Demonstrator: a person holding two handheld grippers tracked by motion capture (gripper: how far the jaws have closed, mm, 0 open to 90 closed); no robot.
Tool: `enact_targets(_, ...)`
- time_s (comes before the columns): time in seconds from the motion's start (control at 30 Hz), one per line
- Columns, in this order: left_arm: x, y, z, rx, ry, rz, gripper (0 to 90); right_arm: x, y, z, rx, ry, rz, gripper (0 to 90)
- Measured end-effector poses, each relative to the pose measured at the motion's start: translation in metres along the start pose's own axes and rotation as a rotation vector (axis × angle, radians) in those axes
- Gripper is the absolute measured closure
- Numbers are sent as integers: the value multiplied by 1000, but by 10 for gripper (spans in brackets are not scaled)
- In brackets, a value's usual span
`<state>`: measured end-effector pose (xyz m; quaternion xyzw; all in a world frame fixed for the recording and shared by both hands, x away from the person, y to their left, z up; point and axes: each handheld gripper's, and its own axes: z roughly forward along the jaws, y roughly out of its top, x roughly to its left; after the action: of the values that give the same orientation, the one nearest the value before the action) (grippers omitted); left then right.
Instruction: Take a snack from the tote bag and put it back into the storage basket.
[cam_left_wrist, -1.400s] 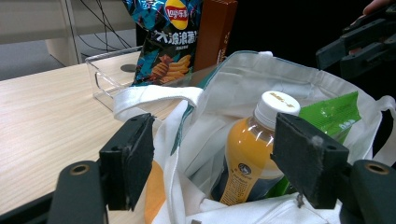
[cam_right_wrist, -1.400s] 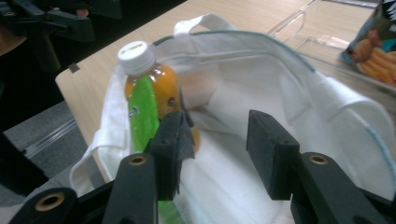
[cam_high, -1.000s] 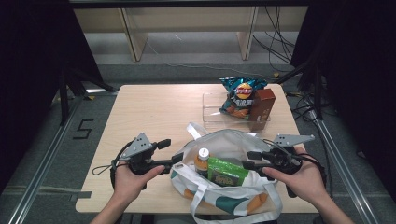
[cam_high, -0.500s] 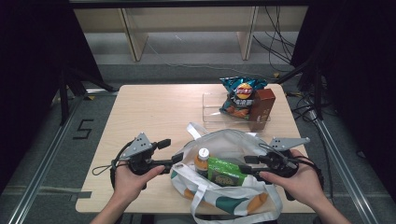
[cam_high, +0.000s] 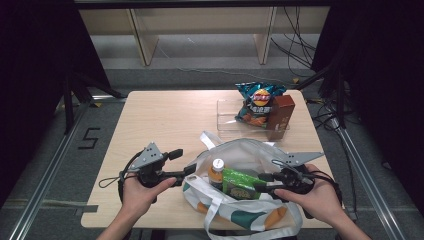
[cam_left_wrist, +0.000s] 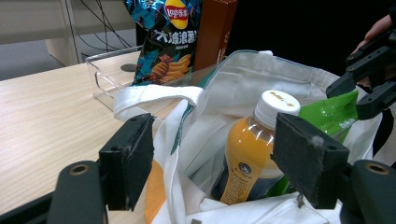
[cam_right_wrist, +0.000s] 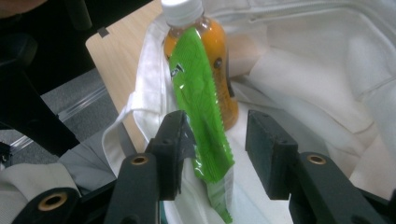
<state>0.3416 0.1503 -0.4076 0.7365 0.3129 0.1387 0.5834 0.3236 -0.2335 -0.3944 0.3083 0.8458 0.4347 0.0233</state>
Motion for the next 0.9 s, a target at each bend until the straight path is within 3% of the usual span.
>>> enact_targets(0.1,-1,0,0,-2,3,-14,288,-2,-2,1,6,5,-20,596)
enact_targets(0.17,0,0,0,1,3,-6,288,1,-4,3,23,7,14,609)
enact_targets(0.23,0,0,0,8,6,3,288,0,-5,5,28,3,14,622)
enact_targets(0.33,0,0,0,8,6,3,288,-2,-6,6,33,-6,-20,645)
enact_targets(0.53,0,-1,-1,9,12,-7,288,-3,-6,5,41,-22,-81,773)
enact_targets(0.67,-1,-1,-1,9,11,-13,288,-3,-6,3,37,-62,-117,874)
enact_targets(0.7,-1,-1,-1,9,11,-14,288,-2,-6,2,41,-59,-105,880)
enact_targets(0.8,0,-1,0,10,11,-15,288,-2,-6,1,25,-78,-131,898)
enact_targets(0.83,0,-1,0,9,10,-11,288,-1,-6,1,23,-81,-111,900)
enact_targets(0.9,0,-1,0,10,7,-3,288,-2,-6,0,27,-95,-138,900)
